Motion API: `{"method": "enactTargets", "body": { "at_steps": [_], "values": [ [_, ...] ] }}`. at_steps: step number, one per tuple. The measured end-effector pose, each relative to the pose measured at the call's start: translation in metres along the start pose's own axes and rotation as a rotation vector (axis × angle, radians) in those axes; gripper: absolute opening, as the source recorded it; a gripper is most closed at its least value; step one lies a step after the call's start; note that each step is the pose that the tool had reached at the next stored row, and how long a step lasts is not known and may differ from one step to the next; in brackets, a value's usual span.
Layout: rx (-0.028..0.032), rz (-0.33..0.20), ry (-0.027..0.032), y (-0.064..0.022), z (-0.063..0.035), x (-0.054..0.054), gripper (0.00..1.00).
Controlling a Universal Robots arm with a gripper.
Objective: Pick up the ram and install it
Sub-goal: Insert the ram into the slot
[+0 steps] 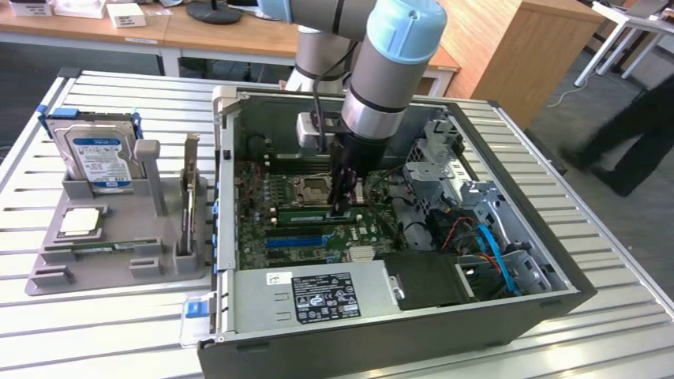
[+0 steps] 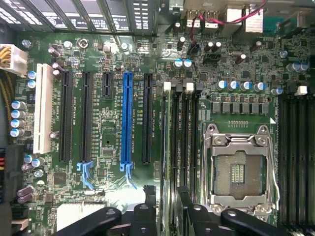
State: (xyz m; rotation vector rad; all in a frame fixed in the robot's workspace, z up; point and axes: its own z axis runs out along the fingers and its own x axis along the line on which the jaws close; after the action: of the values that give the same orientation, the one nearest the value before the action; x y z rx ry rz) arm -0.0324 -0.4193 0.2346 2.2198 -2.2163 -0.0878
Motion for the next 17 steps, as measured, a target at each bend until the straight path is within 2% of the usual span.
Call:
{"method": "enactTargets", "body": {
  "at_steps": [9,13,17],
  "values": [
    [0.0000,0.000,0.0000,0.0008,-0.0191,-0.001,0.31],
    [0.0001,0.000,-0.0003,0.0008,-0.0198,-0.001,0.31],
    [0.0000,0.000,0.0001,0.0010,-0.0249,-0.001,0.31]
  ]
}}
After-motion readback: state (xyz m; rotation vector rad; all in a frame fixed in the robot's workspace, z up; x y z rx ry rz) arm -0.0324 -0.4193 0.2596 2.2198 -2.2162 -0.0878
